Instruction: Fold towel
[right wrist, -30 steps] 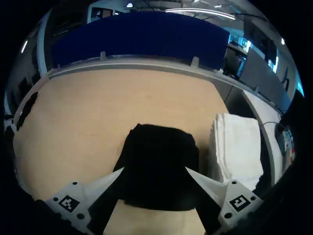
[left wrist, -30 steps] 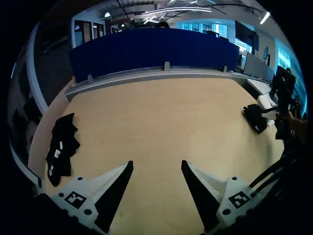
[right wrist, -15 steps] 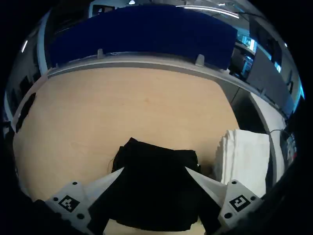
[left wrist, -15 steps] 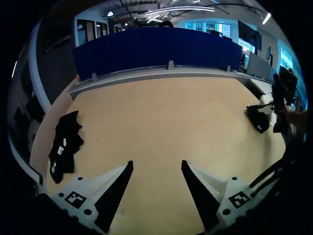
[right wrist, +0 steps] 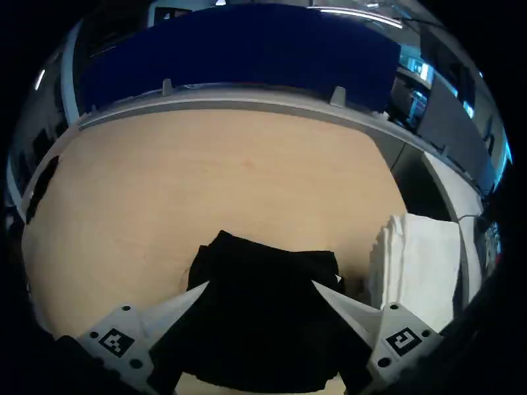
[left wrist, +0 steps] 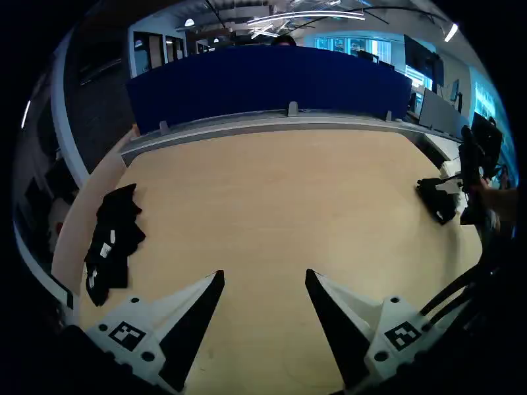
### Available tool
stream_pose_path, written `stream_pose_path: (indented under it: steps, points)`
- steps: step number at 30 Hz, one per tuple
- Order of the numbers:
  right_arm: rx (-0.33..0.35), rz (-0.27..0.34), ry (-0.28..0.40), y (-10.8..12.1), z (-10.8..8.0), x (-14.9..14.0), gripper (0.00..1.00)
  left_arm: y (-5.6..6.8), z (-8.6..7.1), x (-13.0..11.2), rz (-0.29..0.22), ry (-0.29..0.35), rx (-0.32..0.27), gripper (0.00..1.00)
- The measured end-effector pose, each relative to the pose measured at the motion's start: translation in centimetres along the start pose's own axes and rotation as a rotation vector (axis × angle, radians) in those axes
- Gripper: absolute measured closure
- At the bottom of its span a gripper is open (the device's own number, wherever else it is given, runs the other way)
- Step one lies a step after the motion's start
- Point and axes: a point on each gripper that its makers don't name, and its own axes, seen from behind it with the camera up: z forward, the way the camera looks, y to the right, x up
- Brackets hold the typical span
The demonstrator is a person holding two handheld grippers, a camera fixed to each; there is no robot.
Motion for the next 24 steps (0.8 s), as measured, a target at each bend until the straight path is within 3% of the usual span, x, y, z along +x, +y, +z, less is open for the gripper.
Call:
stream_pose_path:
  steps: [17,24]
  points:
    - [-0.012,0.049,0.202,-2.7,-8.0,3.2,0.0,0.3,-0.1,0.5,-0.008,0.035,-0.025,0.09]
    - [-0.008,0.124,0.402,-4.8,-13.1,6.9,0.0,0.3,-0.3,1.0,-0.004,0.055,-0.036,0.09]
